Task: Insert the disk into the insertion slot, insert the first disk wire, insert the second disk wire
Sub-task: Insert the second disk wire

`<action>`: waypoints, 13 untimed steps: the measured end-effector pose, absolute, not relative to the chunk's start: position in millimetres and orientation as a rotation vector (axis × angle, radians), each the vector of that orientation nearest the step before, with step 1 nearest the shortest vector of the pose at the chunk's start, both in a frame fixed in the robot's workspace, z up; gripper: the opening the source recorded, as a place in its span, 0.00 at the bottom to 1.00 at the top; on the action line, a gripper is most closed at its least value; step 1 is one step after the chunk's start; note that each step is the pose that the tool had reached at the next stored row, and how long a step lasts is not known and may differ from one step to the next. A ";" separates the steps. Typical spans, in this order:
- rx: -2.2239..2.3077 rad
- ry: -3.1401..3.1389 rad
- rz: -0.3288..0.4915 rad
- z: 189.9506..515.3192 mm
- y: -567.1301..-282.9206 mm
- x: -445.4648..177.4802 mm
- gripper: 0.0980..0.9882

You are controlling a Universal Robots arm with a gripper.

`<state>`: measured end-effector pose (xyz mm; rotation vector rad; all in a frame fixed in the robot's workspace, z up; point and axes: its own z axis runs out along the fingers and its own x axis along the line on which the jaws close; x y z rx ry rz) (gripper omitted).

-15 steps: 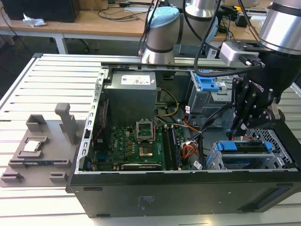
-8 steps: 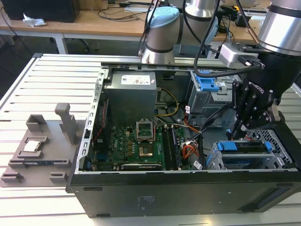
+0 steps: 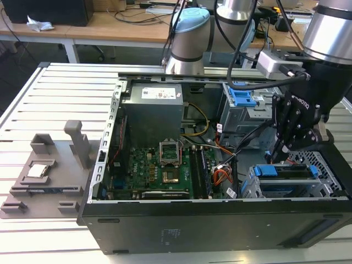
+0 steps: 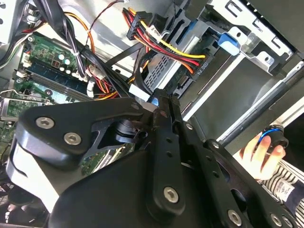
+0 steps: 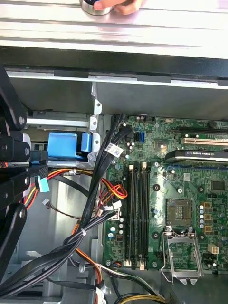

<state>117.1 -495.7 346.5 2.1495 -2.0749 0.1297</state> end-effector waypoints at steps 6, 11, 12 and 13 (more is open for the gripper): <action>2.159 -2.083 0.113 354.8 -503.1 117.4 0.06; 2.199 -2.119 0.038 354.0 -526.9 117.6 0.06; 2.213 -2.131 0.011 353.7 -529.4 118.0 0.06; 2.228 -2.144 -0.023 353.2 -532.2 119.0 0.06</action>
